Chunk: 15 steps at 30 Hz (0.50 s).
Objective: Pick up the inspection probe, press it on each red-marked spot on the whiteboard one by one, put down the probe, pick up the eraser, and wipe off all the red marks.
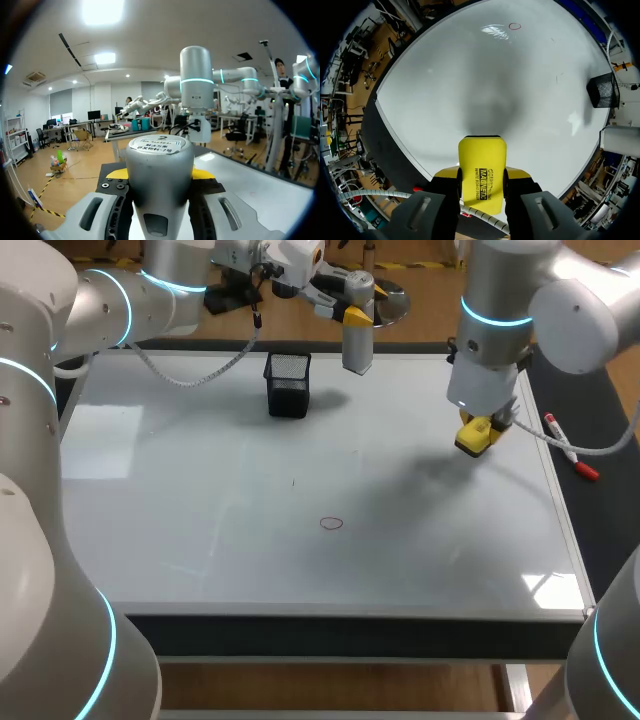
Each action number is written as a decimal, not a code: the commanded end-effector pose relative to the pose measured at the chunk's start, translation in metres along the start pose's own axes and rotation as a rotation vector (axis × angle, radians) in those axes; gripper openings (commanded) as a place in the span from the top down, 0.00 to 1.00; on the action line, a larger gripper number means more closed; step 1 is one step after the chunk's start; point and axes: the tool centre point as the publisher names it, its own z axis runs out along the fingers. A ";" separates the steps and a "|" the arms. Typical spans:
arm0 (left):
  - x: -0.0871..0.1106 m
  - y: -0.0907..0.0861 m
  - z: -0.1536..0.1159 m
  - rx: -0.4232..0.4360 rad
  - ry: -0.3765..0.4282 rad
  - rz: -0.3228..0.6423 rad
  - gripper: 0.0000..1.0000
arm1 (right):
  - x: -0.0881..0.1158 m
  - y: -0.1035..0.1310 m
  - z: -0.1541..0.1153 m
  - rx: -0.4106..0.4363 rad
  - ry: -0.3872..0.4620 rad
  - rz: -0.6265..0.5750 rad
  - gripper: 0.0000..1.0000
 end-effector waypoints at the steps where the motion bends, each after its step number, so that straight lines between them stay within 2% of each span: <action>1: -0.007 0.003 -0.002 0.008 0.219 -0.001 1.00 | 0.006 -0.001 -0.001 0.001 -0.008 0.016 1.00; 15: -0.007 0.003 -0.002 0.008 0.219 -0.001 1.00 | 0.006 -0.001 -0.001 0.001 -0.008 0.016 1.00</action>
